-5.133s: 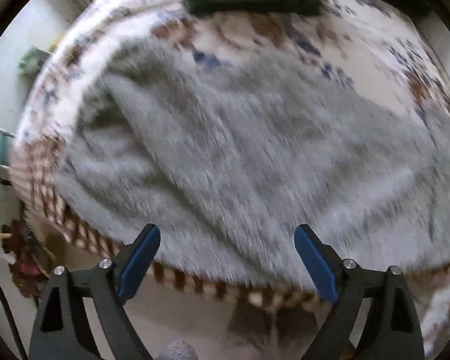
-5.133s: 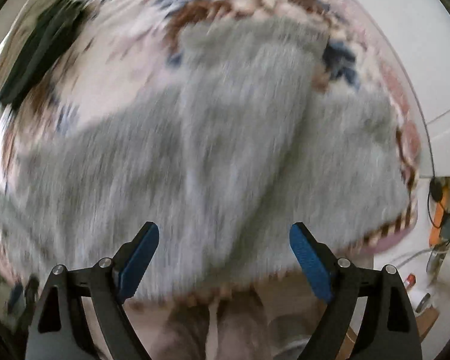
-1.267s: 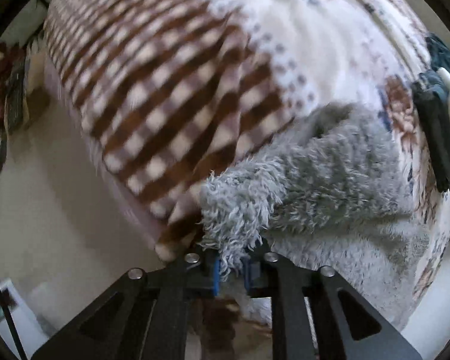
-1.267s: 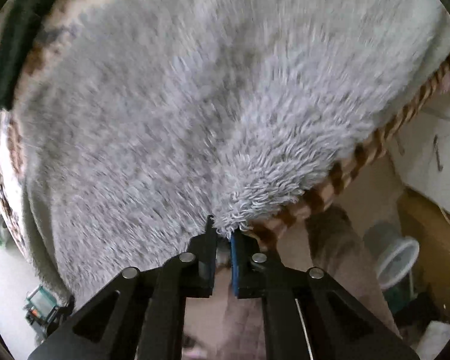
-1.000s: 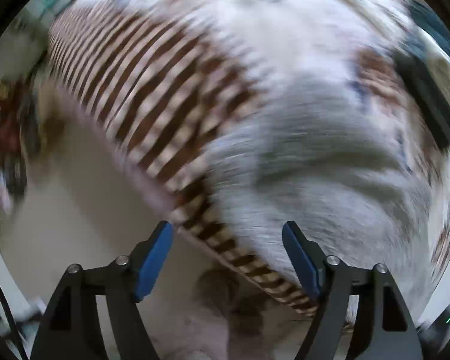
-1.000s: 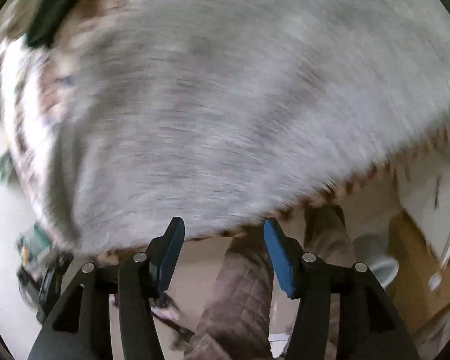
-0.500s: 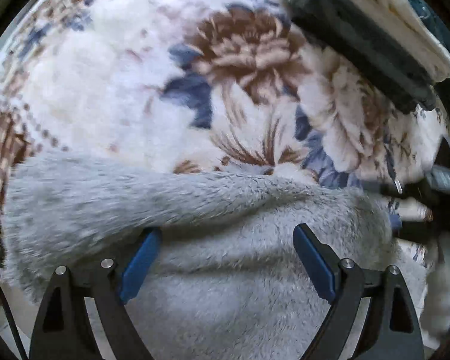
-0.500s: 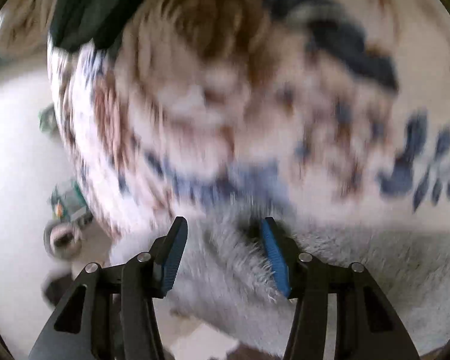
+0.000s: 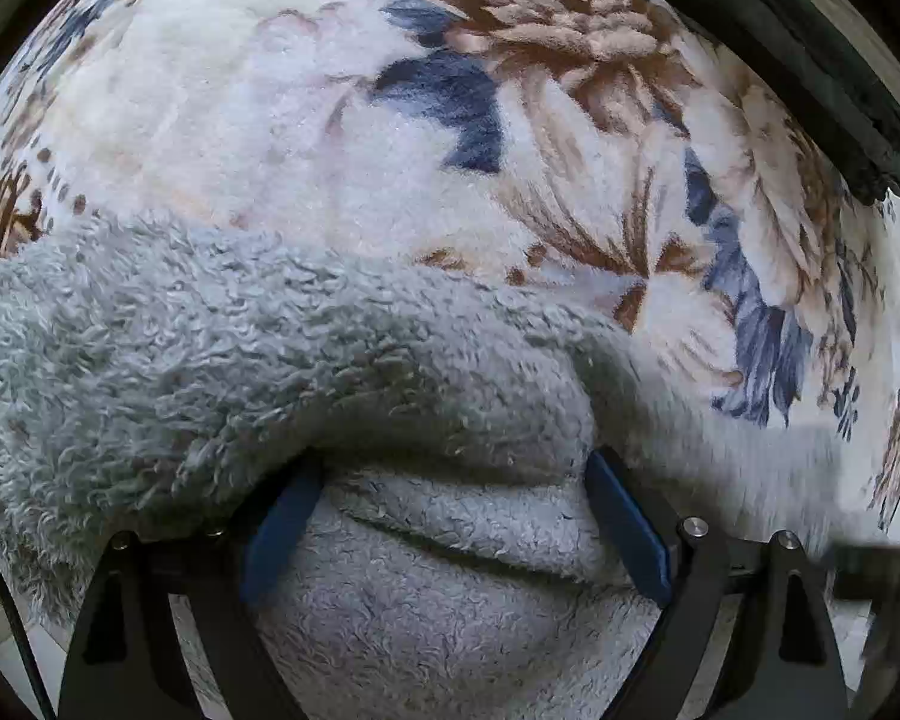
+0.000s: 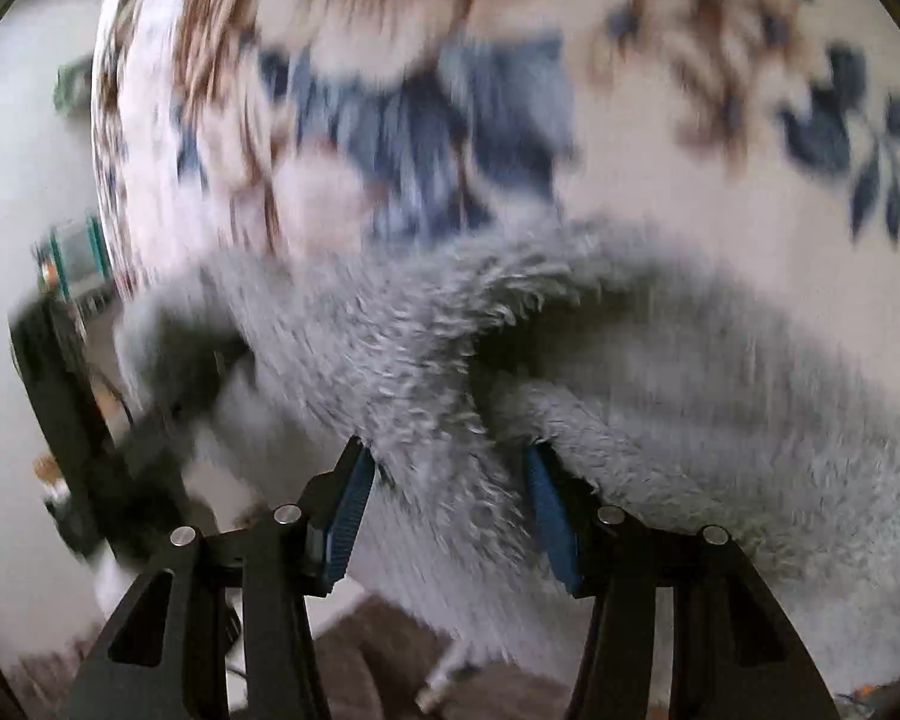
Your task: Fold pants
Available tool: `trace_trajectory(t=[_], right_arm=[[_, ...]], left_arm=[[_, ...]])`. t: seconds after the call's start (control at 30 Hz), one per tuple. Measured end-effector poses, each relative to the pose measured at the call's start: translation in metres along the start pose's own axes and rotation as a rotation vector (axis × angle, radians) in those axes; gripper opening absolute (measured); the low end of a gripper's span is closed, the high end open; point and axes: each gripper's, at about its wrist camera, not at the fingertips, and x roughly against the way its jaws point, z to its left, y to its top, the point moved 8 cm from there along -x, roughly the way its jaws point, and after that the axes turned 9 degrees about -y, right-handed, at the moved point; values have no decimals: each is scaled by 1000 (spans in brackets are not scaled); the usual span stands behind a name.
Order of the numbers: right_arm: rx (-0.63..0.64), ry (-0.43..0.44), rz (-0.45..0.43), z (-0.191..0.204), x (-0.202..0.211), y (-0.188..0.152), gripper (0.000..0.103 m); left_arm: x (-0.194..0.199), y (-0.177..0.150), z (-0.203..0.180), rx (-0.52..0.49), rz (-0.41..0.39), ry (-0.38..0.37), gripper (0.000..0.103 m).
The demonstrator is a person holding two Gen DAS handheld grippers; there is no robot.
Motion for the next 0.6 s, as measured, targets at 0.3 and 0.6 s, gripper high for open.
trace_trajectory(t=[0.3,0.6], right_arm=[[-68,45,-240,-10,78,69,11],[23,-293,-159,-22,62,88,49]], left_arm=[[13,-4,6,-25,-6,-27,89],[22,2,33,38,23,-78,89]])
